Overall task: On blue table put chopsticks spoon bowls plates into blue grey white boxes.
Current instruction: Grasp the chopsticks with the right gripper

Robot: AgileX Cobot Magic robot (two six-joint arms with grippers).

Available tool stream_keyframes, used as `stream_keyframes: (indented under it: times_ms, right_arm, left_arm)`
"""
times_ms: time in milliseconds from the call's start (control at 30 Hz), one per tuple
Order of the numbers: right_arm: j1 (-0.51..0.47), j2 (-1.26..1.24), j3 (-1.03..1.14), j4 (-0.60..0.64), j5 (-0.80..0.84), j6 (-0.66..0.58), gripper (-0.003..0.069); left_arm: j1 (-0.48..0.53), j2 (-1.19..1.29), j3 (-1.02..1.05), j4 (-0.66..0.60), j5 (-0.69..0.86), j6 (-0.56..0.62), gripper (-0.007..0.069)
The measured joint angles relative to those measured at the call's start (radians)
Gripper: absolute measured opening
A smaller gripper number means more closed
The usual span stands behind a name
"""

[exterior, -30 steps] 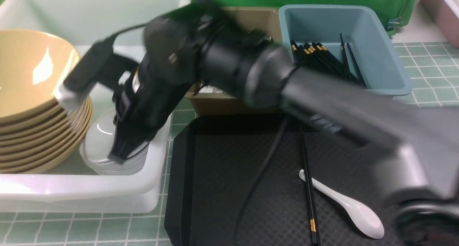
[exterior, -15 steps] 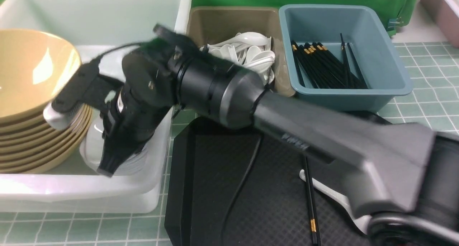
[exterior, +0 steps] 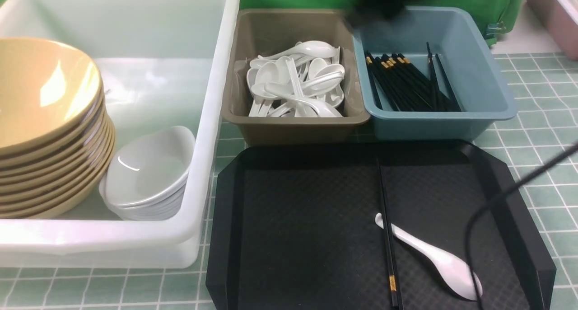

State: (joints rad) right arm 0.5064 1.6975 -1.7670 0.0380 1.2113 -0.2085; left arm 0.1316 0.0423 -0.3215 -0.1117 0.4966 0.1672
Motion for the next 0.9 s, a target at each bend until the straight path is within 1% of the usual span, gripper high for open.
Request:
stream_keyframes:
  times_ms: [100, 200, 267, 367, 467, 533, 733, 900]
  right_arm:
    - [-0.044, -0.032, 0.312, -0.002, -0.074, 0.002, 0.0306]
    - [-0.049, -0.041, 0.539, 0.002, -0.160, -0.002, 0.0358]
    - [-0.049, -0.041, 0.671, 0.009, -0.250, -0.010, 0.0375]
    - [-0.049, -0.028, 0.797, 0.011, -0.384, -0.014, 0.0383]
    - [-0.049, -0.005, 0.846, 0.012, -0.445, -0.016, 0.0378]
    - [-0.049, -0.003, 0.850, 0.012, -0.460, -0.017, 0.0360]
    - [-0.049, -0.003, 0.851, 0.011, -0.465, -0.021, 0.0353]
    - [-0.049, 0.005, 0.811, -0.021, -0.449, 0.029, 0.0353]
  left_arm:
    - [0.000, 0.000, 0.000, 0.000, 0.000, 0.000, 0.0001]
    - [0.000, 0.000, 0.000, 0.000, 0.000, 0.000, 0.0001]
    - [0.000, 0.000, 0.000, 0.000, -0.001, 0.000, 0.0001]
    - [0.000, 0.000, 0.000, 0.000, -0.001, 0.000, 0.0001]
    - [0.000, 0.000, 0.000, 0.000, -0.001, 0.000, 0.0001]
    - [0.000, 0.000, 0.000, 0.000, -0.001, 0.000, 0.0001]
    - [0.000, 0.000, 0.000, 0.000, -0.001, 0.000, 0.0001]
    - [0.000, 0.000, 0.000, 0.000, -0.001, 0.000, 0.0001]
